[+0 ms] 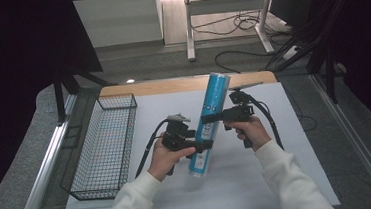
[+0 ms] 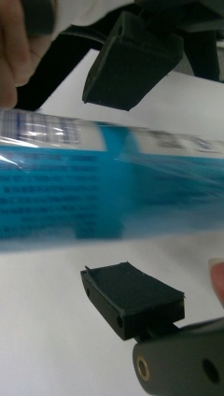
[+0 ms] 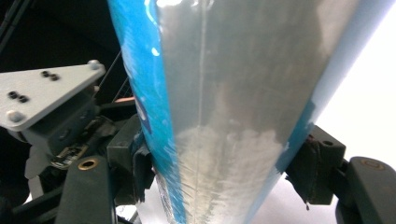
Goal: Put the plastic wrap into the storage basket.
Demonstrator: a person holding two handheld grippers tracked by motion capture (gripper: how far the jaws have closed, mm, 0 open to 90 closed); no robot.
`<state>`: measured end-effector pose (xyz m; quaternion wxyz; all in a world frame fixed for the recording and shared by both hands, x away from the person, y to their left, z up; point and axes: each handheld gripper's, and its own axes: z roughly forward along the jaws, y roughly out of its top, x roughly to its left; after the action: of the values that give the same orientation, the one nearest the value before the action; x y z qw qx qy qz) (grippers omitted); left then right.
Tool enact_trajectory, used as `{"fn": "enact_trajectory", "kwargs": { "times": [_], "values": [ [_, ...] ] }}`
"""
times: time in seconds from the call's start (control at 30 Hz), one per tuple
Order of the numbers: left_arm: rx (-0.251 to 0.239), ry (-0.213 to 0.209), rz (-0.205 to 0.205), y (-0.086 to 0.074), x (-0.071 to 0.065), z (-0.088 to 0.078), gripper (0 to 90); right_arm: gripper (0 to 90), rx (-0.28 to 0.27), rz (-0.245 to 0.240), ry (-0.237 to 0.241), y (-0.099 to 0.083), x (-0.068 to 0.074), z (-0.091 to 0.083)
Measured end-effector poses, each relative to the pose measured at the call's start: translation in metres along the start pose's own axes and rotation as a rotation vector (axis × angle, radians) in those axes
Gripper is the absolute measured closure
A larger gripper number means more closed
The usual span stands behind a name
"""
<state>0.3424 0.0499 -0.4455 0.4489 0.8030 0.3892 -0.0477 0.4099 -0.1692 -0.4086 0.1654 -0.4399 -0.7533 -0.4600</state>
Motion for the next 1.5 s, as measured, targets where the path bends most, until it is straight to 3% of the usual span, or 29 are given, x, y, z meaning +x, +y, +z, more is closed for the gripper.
{"fn": "enact_trajectory", "kwargs": {
  "times": [0.1, 0.23, 0.43, 0.5, 0.67, 0.73, 0.83, 0.93, 1.03, 1.27, 1.4, 1.5],
  "values": [
    [0.009, 0.017, -0.004, 0.001, 0.001, 0.006, 19.5, 32.1, 0.001, -0.005, 0.012, 0.0, 0.002, 0.004],
    [0.007, 0.02, -0.016, 0.0, 0.003, 0.007, 31.4, 32.1, 0.002, -0.026, 0.011, -0.001, 0.005, 0.01],
    [-0.004, 0.008, -0.032, -0.002, 0.005, 0.006, 32.0, 31.5, 0.005, -0.045, -0.001, -0.001, 0.007, 0.014],
    [-0.02, -0.001, -0.043, -0.003, 0.006, 0.005, 32.1, 30.9, -0.002, -0.056, -0.003, 0.0, 0.007, 0.015],
    [-0.031, -0.072, -0.086, -0.006, 0.013, 0.004, 32.2, 28.3, 0.009, -0.07, -0.015, 0.0, 0.008, 0.016],
    [-0.042, -0.103, -0.113, -0.007, 0.017, 0.003, 32.2, 23.4, 0.006, -0.105, -0.032, -0.001, 0.009, 0.017],
    [-0.049, -0.108, -0.115, -0.008, 0.019, 0.002, 32.2, 15.8, 0.013, -0.109, -0.041, -0.002, 0.009, 0.017],
    [-0.058, -0.136, -0.142, -0.01, 0.02, 0.001, 32.2, 12.6, 0.006, -0.076, -0.037, -0.004, 0.004, 0.012],
    [-0.053, -0.14, -0.131, -0.011, 0.021, 0.0, 32.2, 12.0, 0.007, -0.063, -0.026, -0.006, 0.0, 0.009],
    [-0.068, -0.16, -0.167, -0.014, 0.025, 0.001, 32.2, 11.1, 0.033, -0.033, 0.0, -0.016, -0.007, -0.002],
    [-0.077, -0.145, -0.17, -0.015, 0.025, -0.004, 32.2, 11.3, 0.023, -0.035, -0.013, -0.026, -0.015, -0.012],
    [-0.08, -0.12, -0.155, -0.016, 0.025, -0.011, 32.2, 11.5, -0.023, -0.053, -0.067, -0.035, -0.02, -0.026]
  ]
}}
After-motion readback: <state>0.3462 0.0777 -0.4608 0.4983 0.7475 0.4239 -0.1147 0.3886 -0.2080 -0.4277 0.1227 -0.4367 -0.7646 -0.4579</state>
